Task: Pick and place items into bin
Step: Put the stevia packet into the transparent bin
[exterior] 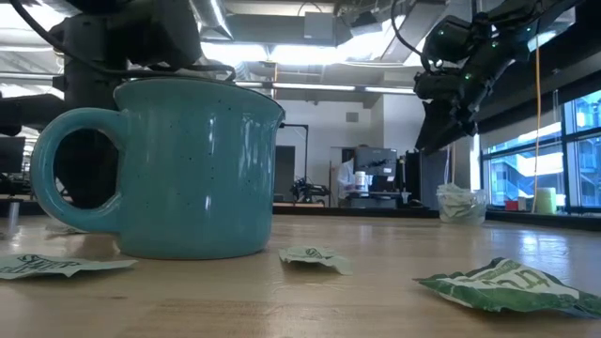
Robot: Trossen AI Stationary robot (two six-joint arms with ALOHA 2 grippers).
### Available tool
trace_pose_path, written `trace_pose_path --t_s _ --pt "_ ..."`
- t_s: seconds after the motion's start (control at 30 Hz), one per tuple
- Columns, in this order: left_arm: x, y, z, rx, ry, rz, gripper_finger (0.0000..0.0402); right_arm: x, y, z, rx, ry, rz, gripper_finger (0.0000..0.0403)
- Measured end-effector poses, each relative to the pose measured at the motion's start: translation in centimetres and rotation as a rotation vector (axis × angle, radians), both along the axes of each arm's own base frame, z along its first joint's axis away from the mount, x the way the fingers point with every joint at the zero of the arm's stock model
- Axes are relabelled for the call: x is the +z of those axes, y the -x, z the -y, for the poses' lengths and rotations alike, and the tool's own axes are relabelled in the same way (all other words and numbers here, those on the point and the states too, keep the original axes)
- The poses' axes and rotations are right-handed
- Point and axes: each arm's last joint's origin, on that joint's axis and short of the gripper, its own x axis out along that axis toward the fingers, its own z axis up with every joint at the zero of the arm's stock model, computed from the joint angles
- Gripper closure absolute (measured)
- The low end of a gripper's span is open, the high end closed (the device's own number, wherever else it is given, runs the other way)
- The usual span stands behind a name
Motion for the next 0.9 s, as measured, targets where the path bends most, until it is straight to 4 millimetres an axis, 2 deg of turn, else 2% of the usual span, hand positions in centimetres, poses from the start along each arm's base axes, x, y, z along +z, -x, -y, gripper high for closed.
trace_pose_path --t_s 0.2,0.33,0.47,0.6,0.7,0.8,0.9 --pt "0.0 0.0 0.1 -0.002 0.025 -0.005 0.0394 0.0 0.0 0.0 0.001 -0.001 -0.001 0.0214" --pt "0.1 0.1 0.0 0.001 0.027 -0.004 0.0397 0.0 0.0 0.0 0.0 -0.001 -0.001 0.0214" --pt "1.1 0.5 -0.2 0.01 0.038 0.011 0.0398 0.0 -0.1 -0.2 0.011 -0.002 0.004 0.0214" --pt "4.2 0.0 -0.9 0.018 -0.006 0.155 0.0398 0.3 -0.8 -0.6 0.082 -0.008 0.067 0.0214" --pt "6.1 0.1 -1.8 0.028 -0.139 0.236 0.0398 0.7 -1.6 -1.1 0.171 0.018 0.123 0.0214" --pt "8.6 -0.3 -2.8 0.091 -0.31 0.4 0.0398 1.2 -2.4 -1.8 0.26 0.057 0.187 0.0214" --pt "10.0 -1.2 -3.9 0.175 -0.468 0.553 0.0398 1.9 -3.4 -2.6 0.343 0.134 0.252 0.0214"
